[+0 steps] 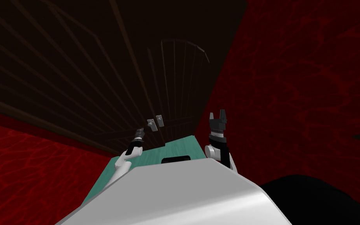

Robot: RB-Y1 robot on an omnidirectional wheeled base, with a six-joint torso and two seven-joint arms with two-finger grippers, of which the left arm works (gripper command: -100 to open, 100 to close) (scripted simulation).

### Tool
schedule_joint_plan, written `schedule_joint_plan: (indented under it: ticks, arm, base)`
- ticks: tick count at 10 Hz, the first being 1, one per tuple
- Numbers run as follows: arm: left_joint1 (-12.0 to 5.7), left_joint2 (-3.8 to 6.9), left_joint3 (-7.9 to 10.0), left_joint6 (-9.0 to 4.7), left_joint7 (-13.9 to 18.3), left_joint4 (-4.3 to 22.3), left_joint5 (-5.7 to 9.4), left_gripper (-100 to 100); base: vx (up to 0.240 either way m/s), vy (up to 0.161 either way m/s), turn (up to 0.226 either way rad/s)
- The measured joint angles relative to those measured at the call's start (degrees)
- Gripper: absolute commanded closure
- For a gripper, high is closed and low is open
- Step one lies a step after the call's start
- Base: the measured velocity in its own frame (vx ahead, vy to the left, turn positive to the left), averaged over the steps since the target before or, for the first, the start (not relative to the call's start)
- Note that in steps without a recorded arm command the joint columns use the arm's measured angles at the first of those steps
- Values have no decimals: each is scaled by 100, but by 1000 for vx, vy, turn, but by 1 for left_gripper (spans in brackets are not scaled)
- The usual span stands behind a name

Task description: Pull the door open

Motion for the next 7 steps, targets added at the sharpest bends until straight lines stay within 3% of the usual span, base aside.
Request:
schedule_joint_plan:
  ticks: [3,5,7]
  arm:
    - [-2,-9,-190,-22,62,-106,-6,-100]
    - [71,-49,-305,20,91,-309,-16,-100]
    - [120,-18,-221,20,85,-244,-5,-100]
  base:
    - [-196,-61,-67]
    - [-118,-52,-27]
    - [10,85,170]
